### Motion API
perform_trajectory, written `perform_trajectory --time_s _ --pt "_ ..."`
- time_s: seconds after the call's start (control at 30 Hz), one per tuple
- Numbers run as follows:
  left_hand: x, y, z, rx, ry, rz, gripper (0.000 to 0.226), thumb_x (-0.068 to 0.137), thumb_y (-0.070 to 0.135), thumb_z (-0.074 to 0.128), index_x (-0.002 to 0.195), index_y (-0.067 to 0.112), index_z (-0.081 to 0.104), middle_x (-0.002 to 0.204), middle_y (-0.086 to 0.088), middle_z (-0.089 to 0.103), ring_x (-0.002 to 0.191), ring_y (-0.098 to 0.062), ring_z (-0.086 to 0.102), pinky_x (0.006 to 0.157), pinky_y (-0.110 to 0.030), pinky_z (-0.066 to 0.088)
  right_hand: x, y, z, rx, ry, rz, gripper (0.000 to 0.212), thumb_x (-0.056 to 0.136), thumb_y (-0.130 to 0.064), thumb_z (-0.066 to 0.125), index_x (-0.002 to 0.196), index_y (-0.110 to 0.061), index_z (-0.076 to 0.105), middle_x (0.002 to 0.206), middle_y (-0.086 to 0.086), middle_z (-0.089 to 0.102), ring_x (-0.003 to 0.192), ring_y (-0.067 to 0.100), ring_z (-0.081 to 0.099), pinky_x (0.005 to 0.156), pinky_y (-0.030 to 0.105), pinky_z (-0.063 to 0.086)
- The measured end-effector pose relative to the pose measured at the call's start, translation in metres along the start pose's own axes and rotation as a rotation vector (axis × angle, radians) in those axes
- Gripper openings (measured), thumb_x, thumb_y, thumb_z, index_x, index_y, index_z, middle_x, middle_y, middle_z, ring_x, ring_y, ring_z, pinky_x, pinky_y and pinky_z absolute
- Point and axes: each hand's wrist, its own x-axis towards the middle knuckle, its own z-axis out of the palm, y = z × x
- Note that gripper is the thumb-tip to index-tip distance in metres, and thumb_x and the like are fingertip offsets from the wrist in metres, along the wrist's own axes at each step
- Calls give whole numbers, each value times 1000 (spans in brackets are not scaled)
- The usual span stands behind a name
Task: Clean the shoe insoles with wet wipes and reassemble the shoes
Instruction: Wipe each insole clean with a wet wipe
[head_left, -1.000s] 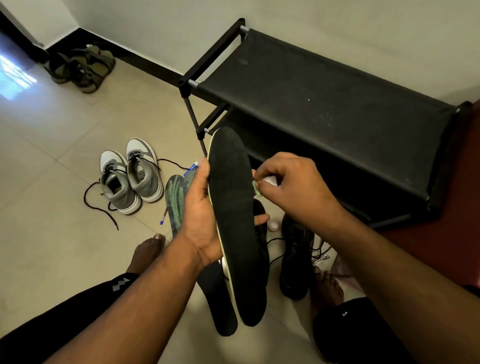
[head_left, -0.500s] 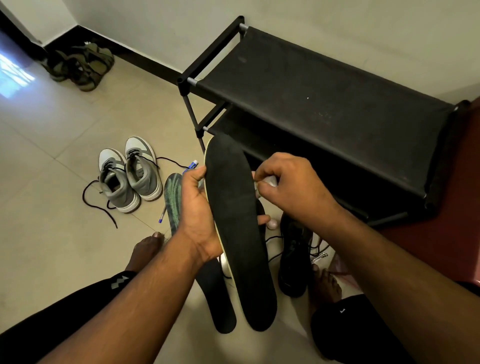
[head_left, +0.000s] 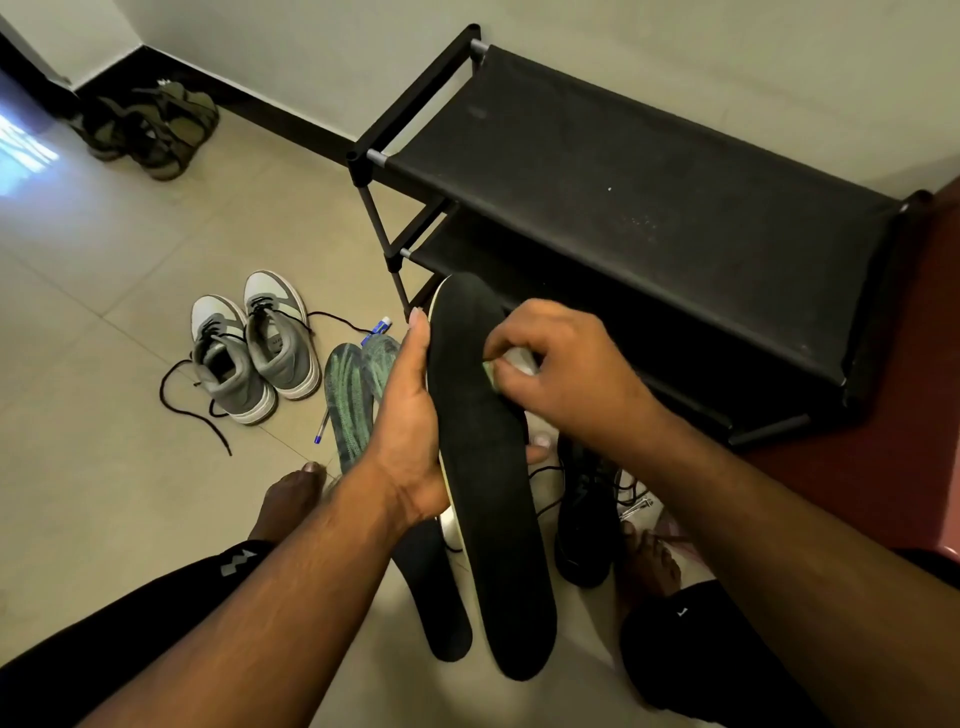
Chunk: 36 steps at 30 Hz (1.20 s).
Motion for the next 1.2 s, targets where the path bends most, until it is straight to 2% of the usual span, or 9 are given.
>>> perform_trajectory --time_s 0.13,0.27,0.37,0.5,0.63,0.8,0.93,1.07,1.2 --pt "-1 2 -3 -44 5 4 80 85 78 38 117 12 70 115 -15 61 98 -30 59 79 -59 54 5 15 -11 -162 31 181 8 84 -12 63 85 -17 69 93 -4 60 87 9 56 78 31 52" --pt "-2 3 1 -31 -15 -8 80 88 77 33 127 16 66 130 -19 61 114 -34 56 78 -58 55 2 -4 -7 184 99 61 8 79 -6 70 82 -13 72 87 -4 65 83 6 61 71 18 52" --pt "-2 -1 0 -36 -18 15 72 91 73 34 127 19 66 122 -16 67 108 -32 65 91 -56 49 -5 -19 1 263 32 -27 7 81 -7 72 86 -11 72 88 -4 66 85 5 62 76 15 50" --pt "1 -1 -3 -13 -24 0 69 90 72 35 114 20 72 118 -14 68 110 -35 62 97 -66 41 -1 -8 -1 137 17 53 7 82 -6 70 86 -12 72 91 -3 64 83 5 61 74 18 51" --pt "0 2 -3 -57 18 18 71 86 72 41 118 14 68 112 -14 64 98 -31 61 80 -61 55 4 12 -13 -61 49 220 9 84 -9 65 83 -17 70 92 -6 61 84 6 58 73 21 50" --pt "-4 6 2 -39 36 60 69 91 70 33 102 16 75 105 -12 70 94 -28 68 76 -58 55 2 1 -18 172 -83 8 5 81 -12 73 84 -16 73 90 -8 65 86 3 61 72 13 48" --pt "-6 8 3 -5 30 16 70 92 69 31 94 16 78 96 -12 73 82 -27 71 69 -50 58 1 7 -11 62 -199 -125 6 83 -11 72 88 -13 73 92 -5 65 87 5 62 77 22 53" --pt "-5 6 0 95 79 -93 73 86 73 42 112 11 71 105 -19 63 91 -33 65 81 -50 50 6 24 -14 -59 -33 -100 8 82 -8 71 88 -14 72 94 -3 63 86 8 62 75 27 55" --pt "-9 6 5 157 32 -235 81 82 70 47 126 4 64 121 -20 55 92 -34 61 74 -46 53 9 35 -20 -144 152 -95 7 80 -6 72 86 -10 73 91 3 65 86 16 62 77 34 54"
